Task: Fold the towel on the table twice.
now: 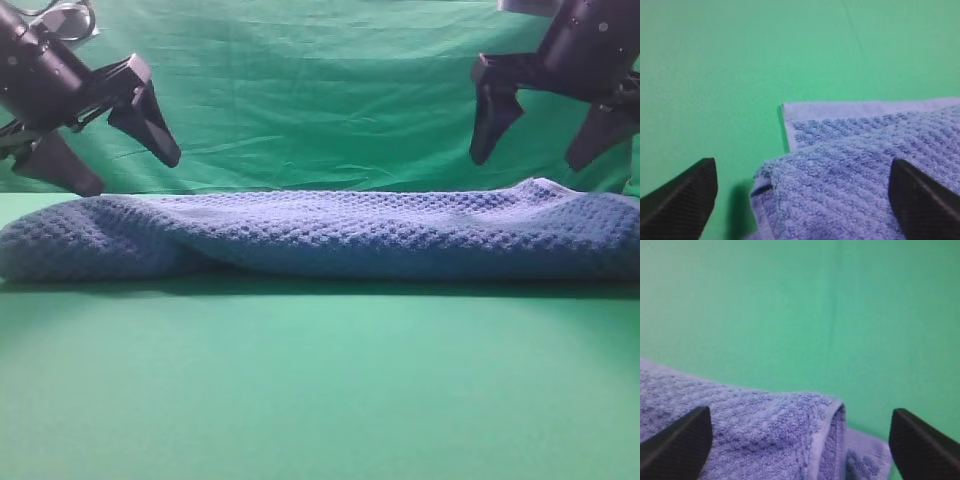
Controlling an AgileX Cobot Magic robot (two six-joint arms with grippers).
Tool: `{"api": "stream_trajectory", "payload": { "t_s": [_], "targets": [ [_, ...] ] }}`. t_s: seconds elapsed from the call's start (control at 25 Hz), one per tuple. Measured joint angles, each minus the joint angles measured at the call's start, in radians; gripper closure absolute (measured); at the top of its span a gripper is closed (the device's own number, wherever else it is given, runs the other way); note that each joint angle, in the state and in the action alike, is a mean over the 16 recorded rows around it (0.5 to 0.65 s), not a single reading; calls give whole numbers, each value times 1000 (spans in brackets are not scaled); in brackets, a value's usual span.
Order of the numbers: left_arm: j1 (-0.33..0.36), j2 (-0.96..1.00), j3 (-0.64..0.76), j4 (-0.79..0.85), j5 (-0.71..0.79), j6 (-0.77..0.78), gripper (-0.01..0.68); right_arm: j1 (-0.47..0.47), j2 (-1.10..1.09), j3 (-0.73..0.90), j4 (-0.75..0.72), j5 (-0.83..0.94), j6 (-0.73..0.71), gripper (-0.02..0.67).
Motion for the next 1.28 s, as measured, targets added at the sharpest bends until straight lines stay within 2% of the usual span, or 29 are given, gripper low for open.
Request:
{"api": "stream_trajectory", "payload": {
  "t_s": [0.12,0.24,0.44,0.64,0.8,0.92,1.28],
  "targets": [
    [0,-32,0,21,28,-17,196,0,-36,0,-6,46,-2,73],
    [0,-70,0,54,67,-46,304,0,-81,0,-13,108,-2,122],
    [0,-136,0,132,146,-145,500,0,-167,0,-25,234,3,299],
    [0,-203,0,236,223,-296,632,0,-258,0,-33,354,16,484],
    [0,-260,0,317,275,-415,670,0,-338,0,-37,428,32,590],
    [0,-309,0,365,309,-490,673,0,-402,0,-40,474,48,635],
    [0,-510,14,440,393,-590,673,0,-623,23,-66,569,106,649]
  ]
}}
